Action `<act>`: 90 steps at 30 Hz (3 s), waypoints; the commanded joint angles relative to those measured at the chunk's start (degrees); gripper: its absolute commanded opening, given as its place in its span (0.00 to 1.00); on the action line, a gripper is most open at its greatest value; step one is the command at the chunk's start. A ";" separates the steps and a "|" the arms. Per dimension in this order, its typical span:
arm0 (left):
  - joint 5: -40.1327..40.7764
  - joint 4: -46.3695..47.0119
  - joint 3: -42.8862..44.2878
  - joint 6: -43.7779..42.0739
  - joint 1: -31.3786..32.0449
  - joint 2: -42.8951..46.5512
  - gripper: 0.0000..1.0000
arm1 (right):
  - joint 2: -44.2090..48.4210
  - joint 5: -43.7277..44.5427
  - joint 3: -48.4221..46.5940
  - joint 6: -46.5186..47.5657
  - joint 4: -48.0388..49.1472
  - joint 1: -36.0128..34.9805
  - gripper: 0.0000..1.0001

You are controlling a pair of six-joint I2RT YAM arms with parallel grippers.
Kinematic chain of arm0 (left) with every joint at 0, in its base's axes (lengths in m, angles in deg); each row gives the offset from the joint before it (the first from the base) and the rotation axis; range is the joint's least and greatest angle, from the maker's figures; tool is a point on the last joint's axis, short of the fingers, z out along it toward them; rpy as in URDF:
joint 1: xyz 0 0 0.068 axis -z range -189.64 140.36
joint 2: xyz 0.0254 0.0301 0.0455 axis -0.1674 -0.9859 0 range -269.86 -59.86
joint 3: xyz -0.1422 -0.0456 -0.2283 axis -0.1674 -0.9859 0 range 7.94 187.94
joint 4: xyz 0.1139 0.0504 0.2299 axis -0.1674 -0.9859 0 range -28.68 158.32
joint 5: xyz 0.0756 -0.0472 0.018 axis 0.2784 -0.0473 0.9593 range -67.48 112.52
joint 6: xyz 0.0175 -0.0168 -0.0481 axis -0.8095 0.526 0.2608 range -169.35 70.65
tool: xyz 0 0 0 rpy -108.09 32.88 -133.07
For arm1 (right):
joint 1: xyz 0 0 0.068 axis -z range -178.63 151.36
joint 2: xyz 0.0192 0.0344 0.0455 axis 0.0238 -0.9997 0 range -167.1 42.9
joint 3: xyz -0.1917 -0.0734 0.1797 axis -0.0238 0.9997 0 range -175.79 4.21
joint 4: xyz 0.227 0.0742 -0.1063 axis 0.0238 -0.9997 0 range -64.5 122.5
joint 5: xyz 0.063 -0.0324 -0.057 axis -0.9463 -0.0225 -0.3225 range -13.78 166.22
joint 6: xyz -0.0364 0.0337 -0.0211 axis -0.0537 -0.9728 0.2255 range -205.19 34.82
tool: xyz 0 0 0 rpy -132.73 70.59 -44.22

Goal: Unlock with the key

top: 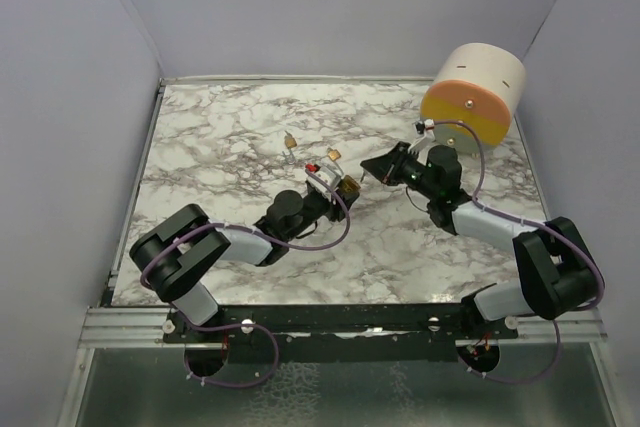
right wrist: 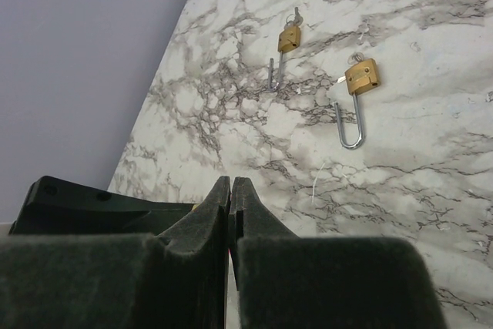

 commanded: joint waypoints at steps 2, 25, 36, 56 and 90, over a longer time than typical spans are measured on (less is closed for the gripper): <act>-1.15 8.74 1.49 -0.22 0.29 -0.93 0.00 | 2.43 5.58 0.23 0.64 2.04 -1.84 0.01; -1.61 14.37 -0.31 2.01 0.57 -3.15 0.00 | 4.57 12.41 2.11 1.83 5.26 -5.63 0.01; -1.22 14.37 -0.35 2.09 0.62 -3.29 0.00 | 4.00 13.04 1.61 1.92 5.66 -6.92 0.01; 2.24 11.67 0.80 2.21 0.57 -1.56 0.00 | 4.73 15.51 2.28 3.05 4.02 -8.61 0.01; -0.93 11.30 1.50 3.52 0.55 -1.10 0.00 | 4.80 17.15 4.02 3.41 8.37 -8.96 0.01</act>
